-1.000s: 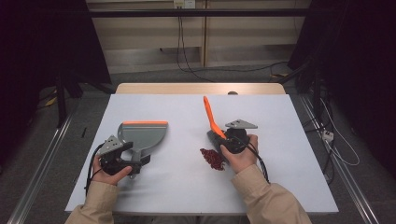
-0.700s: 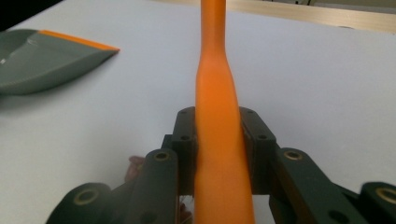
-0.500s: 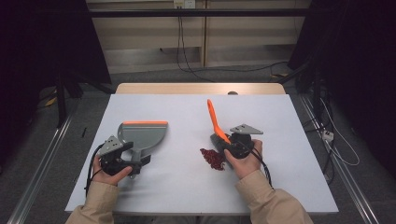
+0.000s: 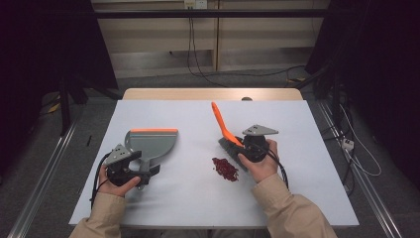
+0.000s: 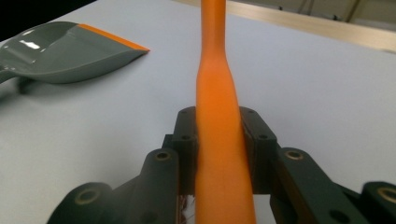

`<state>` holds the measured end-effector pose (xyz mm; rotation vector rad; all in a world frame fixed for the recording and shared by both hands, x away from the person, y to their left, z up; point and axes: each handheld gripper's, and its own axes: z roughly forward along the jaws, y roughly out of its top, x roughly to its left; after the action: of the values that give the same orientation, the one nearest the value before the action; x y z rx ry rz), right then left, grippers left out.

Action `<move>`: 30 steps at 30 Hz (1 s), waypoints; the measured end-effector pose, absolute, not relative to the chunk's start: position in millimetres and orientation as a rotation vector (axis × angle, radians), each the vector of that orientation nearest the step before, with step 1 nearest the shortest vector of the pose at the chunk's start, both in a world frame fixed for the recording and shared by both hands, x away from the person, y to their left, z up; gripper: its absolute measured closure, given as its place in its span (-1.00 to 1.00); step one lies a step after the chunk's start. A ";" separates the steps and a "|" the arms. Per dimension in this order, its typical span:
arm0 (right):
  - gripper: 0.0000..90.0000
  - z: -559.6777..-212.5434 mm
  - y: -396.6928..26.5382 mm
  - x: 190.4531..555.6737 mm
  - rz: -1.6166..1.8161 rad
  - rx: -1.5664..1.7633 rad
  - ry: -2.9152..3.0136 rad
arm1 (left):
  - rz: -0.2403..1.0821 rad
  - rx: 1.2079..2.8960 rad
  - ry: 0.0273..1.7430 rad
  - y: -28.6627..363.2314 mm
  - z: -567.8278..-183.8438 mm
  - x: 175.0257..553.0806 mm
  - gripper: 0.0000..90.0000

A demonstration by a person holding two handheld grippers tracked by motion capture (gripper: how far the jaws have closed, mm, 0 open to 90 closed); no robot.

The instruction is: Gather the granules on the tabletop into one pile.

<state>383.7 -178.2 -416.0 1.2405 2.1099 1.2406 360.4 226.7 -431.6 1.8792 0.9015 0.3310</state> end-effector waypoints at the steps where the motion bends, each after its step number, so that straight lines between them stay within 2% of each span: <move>1: 0.58 -415.2 -179.0 388.1 1.236 1.192 2.140 | 0.330 1.877 0.903 226.8 -431.6 360.5 -0.88; 13: 0.59 -430.6 -171.9 422.5 1.242 0.778 2.376 | 0.323 1.882 0.916 228.2 -433.1 362.5 -0.88; 20: 0.59 -426.7 -163.4 409.3 1.194 0.595 2.475 | 0.330 1.886 0.923 228.4 -433.7 361.9 -0.88; 30: 0.59 -424.4 -162.9 390.1 1.201 0.543 2.491 | 0.332 1.894 0.925 228.4 -432.8 359.8 -0.88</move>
<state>390.1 -162.9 -424.4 0.5434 2.4915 1.2013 359.8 228.4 -432.8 1.8939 0.9247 0.3322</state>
